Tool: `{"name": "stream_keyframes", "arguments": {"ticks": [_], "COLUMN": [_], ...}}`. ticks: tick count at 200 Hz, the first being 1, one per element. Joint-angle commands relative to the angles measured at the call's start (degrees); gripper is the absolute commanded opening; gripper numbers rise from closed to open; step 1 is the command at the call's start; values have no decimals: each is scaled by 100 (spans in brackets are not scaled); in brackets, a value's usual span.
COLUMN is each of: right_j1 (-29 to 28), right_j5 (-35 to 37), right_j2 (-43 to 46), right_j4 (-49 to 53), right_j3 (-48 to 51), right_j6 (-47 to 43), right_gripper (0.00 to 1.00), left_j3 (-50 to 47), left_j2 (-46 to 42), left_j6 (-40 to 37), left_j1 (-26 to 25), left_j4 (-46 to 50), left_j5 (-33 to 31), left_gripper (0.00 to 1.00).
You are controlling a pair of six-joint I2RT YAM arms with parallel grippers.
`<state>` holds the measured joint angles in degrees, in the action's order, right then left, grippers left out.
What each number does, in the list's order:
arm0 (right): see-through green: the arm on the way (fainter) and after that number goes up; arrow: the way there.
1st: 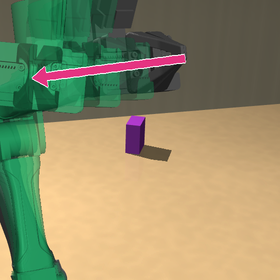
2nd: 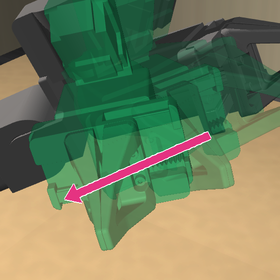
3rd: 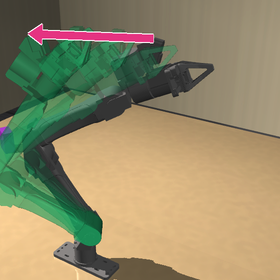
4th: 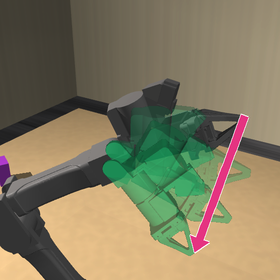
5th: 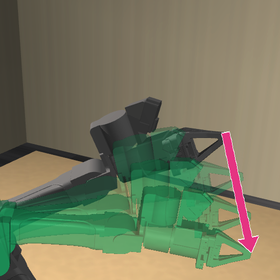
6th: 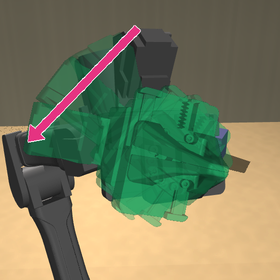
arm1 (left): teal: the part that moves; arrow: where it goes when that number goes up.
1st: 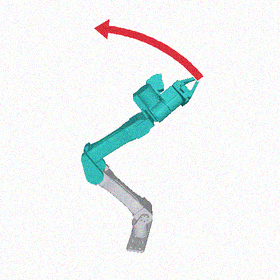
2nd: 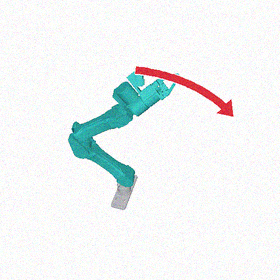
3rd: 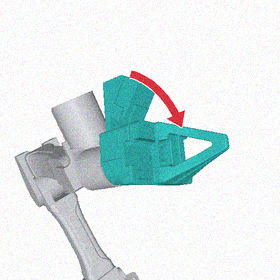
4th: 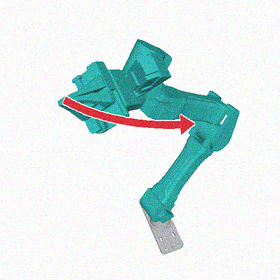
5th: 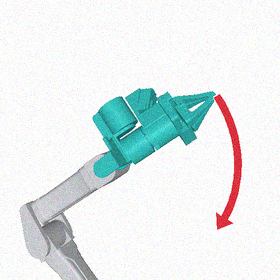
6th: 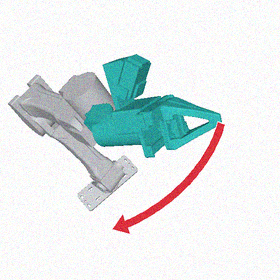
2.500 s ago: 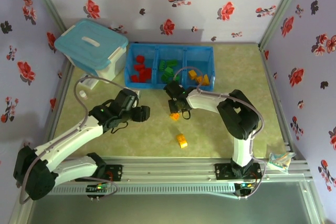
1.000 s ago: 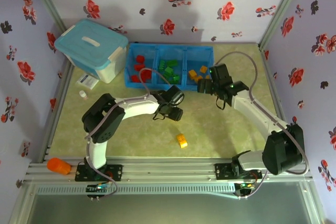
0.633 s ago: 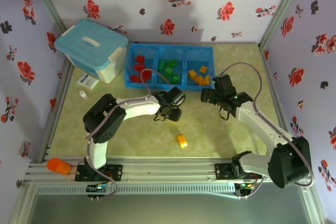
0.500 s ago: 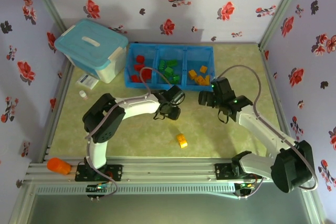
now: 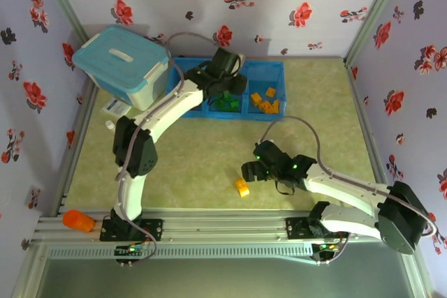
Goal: Sort the legos into containers by color
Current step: Place the lego in the container.
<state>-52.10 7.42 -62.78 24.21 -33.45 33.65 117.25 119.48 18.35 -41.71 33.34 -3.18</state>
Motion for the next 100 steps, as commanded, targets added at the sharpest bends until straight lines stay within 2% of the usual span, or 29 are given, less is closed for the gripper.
{"name": "stream_keyframes", "arguments": {"ticks": [1, 29, 46, 50, 56, 62, 67, 81, 100], "right_j1": [-220, -366, -422, -424, -430, -437, -447, -492, -618], "right_j5": [105, 140, 244, 272, 292, 282, 280, 266, 251], "right_j2": [7, -47, -142, -180, -241, -315, -380, -587, -901], "right_j4": [-338, -527, -484, -468, -447, -419, -382, -399, -491], "right_j3": [185, 287, 206, 181, 138, 98, 59, 0, -51], "right_j6": [351, 459, 436, 449, 441, 429, 423, 422, 476], "right_gripper": [93, 93, 94, 95, 95, 95, 95, 95, 92], "left_j3": [1207, 3187, 3696, 3709, 3665, 3595, 3554, 3491, 3282], "left_j2": [892, 2234, 2662, 2686, 2677, 2647, 2606, 2437, 2034], "left_j6": [-303, -348, -358, -361, -367, -372, -380, -486, -606], "left_j1": [65, 98, 144, 150, 172, 189, 203, 206, 184], "left_j4": [637, 1216, 1179, 1121, 1008, 890, 830, 751, 729], "left_j5": [220, 438, 493, 502, 499, 496, 497, 498, 524], "left_gripper": [27, 30, 37, 40, 51, 75, 85, 95, 97]}}
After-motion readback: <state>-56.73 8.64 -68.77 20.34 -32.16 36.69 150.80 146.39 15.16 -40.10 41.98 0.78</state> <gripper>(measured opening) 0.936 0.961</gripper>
